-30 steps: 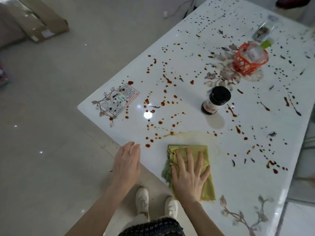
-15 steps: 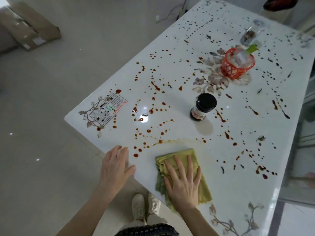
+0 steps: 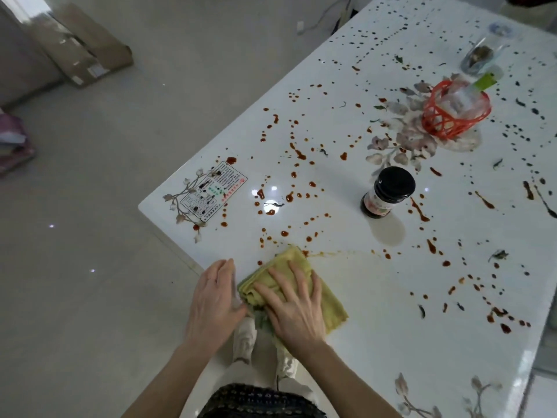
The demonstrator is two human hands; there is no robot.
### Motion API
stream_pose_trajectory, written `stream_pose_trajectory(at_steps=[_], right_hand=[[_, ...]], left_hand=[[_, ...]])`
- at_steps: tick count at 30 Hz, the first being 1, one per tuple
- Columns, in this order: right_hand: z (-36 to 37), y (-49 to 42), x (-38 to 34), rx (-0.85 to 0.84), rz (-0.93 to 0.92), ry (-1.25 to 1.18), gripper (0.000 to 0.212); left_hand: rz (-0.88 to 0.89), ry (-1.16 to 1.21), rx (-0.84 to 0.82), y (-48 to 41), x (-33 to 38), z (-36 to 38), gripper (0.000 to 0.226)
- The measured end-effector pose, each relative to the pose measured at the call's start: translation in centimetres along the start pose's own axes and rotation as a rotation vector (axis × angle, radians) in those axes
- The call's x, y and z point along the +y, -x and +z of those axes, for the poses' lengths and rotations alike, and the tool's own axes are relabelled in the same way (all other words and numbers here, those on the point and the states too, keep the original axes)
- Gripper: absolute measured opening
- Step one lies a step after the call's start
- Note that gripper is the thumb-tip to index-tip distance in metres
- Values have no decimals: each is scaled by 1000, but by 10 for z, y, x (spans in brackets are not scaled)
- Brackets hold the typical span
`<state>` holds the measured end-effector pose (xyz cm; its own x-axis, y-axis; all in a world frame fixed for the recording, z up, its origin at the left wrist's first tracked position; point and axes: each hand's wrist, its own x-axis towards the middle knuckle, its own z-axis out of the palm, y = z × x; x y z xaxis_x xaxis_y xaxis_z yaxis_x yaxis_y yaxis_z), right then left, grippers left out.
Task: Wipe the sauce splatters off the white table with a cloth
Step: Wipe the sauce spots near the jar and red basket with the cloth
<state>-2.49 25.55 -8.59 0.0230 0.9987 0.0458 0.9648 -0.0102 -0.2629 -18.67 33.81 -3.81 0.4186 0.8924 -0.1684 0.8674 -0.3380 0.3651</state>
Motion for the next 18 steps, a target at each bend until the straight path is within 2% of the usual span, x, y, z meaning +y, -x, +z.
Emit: stream_pose_trajectory(at_steps=[2,7,9,11,14,16,18], right_hand=[[0,-25,0,-17,21,12,43],[-7,-36,22,38,361,-1,45],[-4,-20,13,67,424,-9,47],[1,-10,-10,64,347,8,50],[12,-23,-30,4,132,36,51],[14,-49,-26,-25,108,62,50],[11,-68,-15,-37,183,77,50]], left_hand=[[-4,8,0,-3,-6,-5,86],[7,-32,29,-14,-23,-17,78],[7,-30,26,-17,-28,-21,77],[9,-18,19,-19,-32,-22,76],[30,-8,-12,-22,-35,-22,74],[38,2,-15,-25,-38,-23,74],[37,16,-6,-27,-40,-25,73]])
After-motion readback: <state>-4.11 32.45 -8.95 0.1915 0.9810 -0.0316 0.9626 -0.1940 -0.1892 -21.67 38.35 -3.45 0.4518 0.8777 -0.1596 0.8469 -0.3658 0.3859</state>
